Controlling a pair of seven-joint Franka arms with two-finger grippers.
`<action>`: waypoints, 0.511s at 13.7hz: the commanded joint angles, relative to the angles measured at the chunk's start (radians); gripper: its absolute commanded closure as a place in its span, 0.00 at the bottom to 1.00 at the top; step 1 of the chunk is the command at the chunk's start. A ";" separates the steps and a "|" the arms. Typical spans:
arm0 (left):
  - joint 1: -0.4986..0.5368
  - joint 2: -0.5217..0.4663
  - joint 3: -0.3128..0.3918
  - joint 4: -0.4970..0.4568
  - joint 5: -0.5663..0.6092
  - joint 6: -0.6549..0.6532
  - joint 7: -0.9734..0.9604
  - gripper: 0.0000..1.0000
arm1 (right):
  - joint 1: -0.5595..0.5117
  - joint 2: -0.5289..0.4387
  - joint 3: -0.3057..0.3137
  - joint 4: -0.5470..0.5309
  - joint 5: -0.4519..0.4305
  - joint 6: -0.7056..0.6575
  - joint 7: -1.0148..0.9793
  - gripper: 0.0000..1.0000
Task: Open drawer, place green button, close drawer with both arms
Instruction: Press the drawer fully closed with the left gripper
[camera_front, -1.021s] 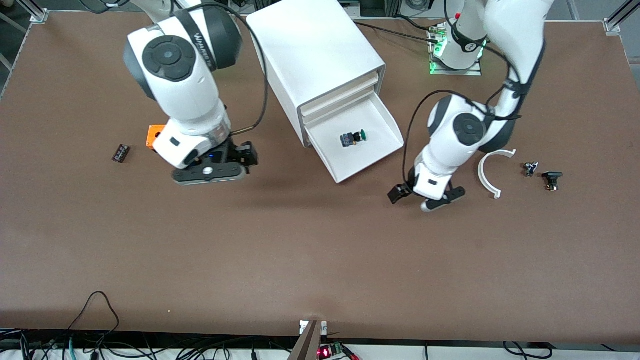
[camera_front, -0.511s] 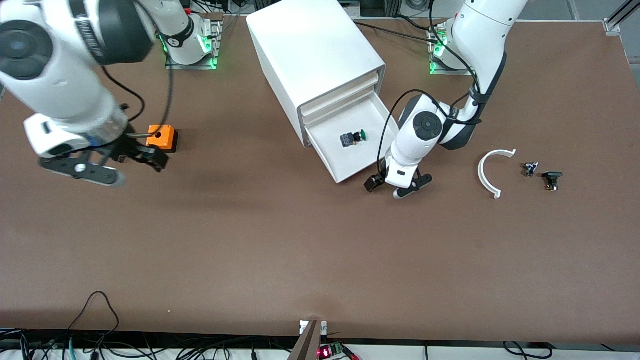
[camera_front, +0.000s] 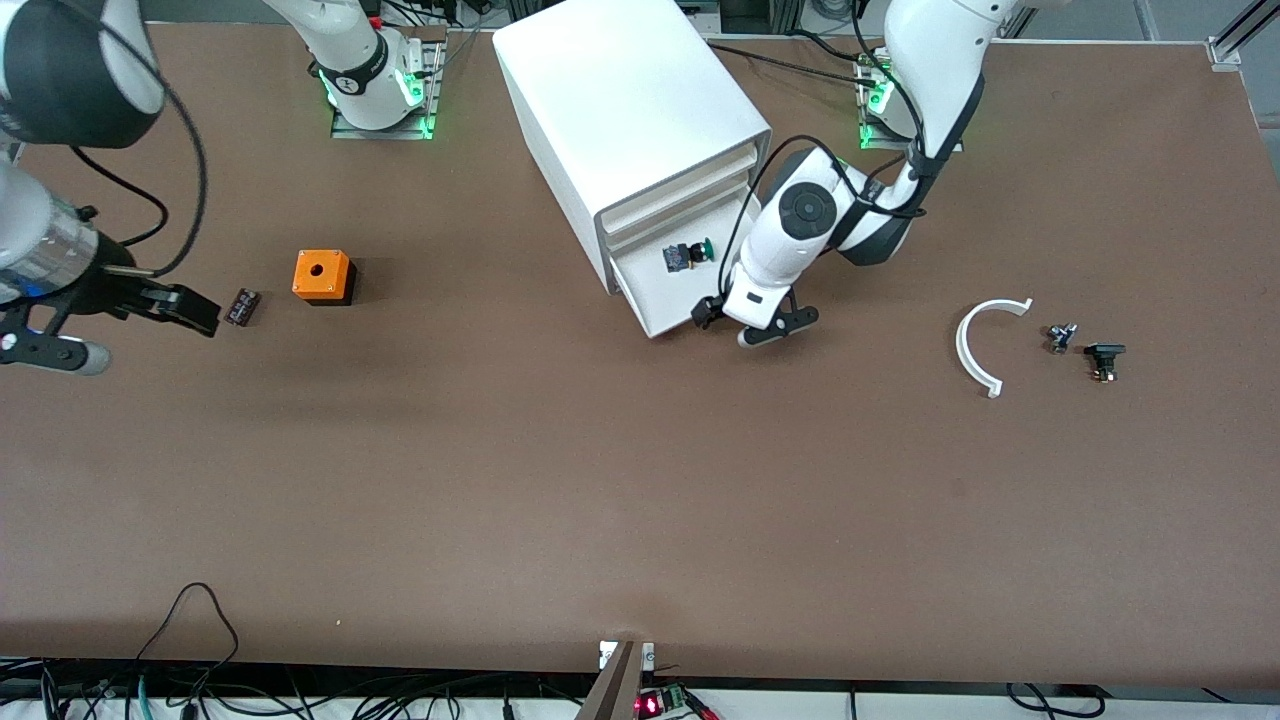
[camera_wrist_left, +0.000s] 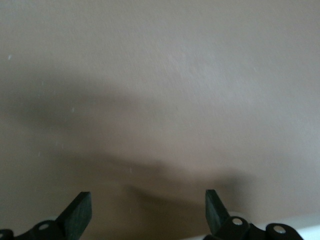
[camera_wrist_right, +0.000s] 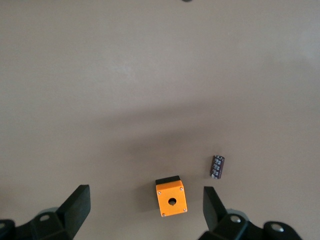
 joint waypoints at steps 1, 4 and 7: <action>-0.002 -0.065 -0.019 -0.036 -0.012 -0.083 0.002 0.00 | 0.001 -0.080 -0.040 -0.076 0.050 -0.017 -0.052 0.00; -0.002 -0.065 -0.064 -0.038 -0.014 -0.154 0.003 0.00 | 0.003 -0.092 -0.090 -0.101 0.057 -0.053 -0.122 0.00; -0.004 -0.065 -0.113 -0.041 -0.014 -0.173 0.003 0.00 | 0.018 -0.114 -0.119 -0.133 0.068 -0.041 -0.205 0.00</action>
